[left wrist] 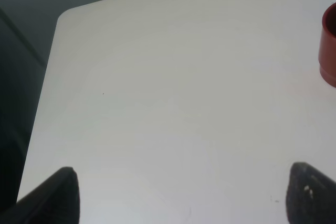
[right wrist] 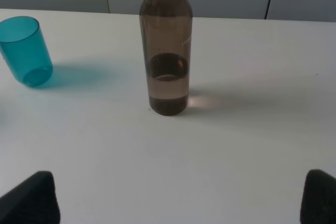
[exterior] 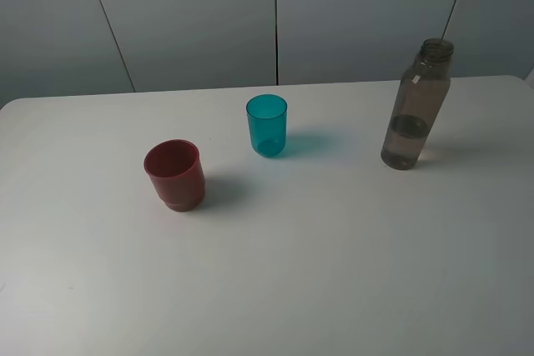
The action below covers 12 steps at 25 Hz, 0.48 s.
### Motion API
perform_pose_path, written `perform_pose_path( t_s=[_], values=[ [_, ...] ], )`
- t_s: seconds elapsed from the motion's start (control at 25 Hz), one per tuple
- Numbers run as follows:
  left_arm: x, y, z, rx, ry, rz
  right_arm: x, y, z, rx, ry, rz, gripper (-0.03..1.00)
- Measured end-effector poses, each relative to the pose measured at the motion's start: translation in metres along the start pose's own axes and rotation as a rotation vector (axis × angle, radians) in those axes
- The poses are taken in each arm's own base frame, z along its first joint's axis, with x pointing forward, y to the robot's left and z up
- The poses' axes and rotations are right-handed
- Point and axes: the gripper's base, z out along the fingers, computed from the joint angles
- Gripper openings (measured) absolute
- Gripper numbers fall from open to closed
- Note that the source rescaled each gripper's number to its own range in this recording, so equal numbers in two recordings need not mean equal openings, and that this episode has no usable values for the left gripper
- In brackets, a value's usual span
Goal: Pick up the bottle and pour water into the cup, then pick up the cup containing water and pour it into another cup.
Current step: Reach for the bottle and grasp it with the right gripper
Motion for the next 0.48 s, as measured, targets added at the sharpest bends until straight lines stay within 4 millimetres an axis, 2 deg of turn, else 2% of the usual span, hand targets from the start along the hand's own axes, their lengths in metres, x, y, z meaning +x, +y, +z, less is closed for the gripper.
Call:
perform_pose_path(
  t_s=[0.48],
  values=[
    [0.0,0.0,0.0,0.0,0.0,0.0,0.0,0.0,0.0,0.0,0.0,0.0,1.0]
  ],
)
